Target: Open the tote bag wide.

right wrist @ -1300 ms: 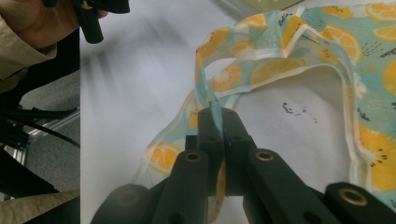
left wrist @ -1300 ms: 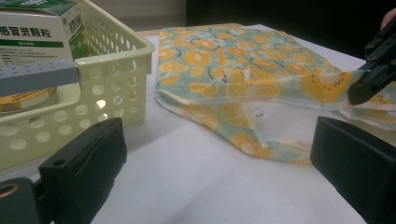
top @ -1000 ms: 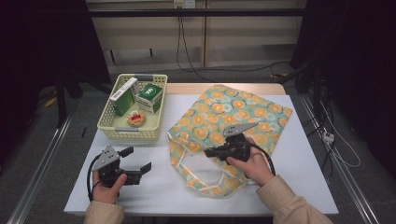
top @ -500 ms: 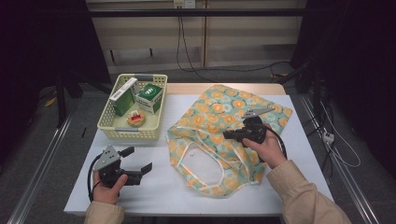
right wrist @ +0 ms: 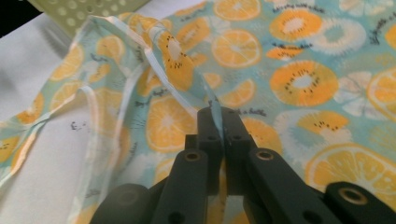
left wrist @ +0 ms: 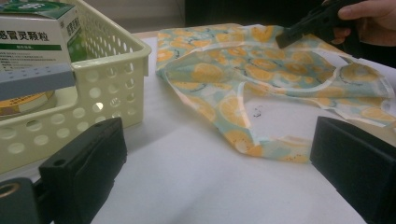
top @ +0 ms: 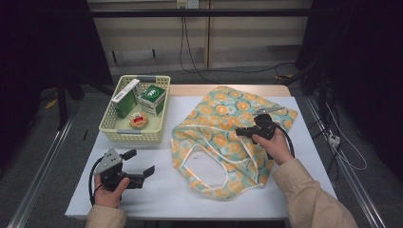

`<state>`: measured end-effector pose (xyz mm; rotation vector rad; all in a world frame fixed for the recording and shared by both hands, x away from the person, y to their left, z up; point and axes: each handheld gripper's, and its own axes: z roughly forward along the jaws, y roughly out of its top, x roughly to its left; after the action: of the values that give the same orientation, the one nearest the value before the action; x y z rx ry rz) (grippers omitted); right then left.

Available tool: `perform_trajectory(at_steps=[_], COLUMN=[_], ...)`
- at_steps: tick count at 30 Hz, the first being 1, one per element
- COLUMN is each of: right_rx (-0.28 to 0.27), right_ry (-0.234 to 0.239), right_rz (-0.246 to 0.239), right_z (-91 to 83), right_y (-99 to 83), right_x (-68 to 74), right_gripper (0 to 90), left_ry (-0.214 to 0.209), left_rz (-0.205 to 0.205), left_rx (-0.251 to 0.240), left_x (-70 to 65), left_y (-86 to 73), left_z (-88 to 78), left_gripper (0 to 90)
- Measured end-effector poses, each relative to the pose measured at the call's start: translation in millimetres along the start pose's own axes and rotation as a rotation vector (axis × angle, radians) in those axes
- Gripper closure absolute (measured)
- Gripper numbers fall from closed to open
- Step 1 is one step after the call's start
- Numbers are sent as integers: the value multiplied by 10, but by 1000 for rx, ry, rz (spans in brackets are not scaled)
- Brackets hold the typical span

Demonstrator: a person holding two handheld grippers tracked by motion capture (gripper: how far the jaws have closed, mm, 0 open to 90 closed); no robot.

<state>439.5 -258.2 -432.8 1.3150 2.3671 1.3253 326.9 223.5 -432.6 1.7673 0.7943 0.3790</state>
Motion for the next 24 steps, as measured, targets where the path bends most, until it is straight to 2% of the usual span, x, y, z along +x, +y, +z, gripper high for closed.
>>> perform_trajectory(at_steps=[2,6,8,14,15,17,21,24], right_rx=[7,2,-4,-10,-11,-23,-7,12], right_ry=[-11,-47,-51,-162,-167,-142,-66,-56], right_rz=[11,-11,-22,-98,-106,-123,-188,-230], right_z=[42,90,92,13,-7,-36,-42,-22], right_y=[-24,-50,-54,-8,0,1,-58,-144], right_x=[-49,-80,-77,8,36,115,389,574], right_gripper=[888,850,823,569,548,543,482,469], left_ry=[0,-3,-2,0,-1,-3,-4,-5], left_rz=[-1,3,-1,-8,-2,0,-4,-2], left_rx=[2,6,4,2,3,3,4,6], left_x=[-2,-8,-5,-2,-1,-5,-11,-13], left_y=[-1,1,-2,-7,-4,0,-4,-5], left_z=[6,7,6,6,6,5,12,18], left_gripper=[35,35,35,35,35,35,35,35])
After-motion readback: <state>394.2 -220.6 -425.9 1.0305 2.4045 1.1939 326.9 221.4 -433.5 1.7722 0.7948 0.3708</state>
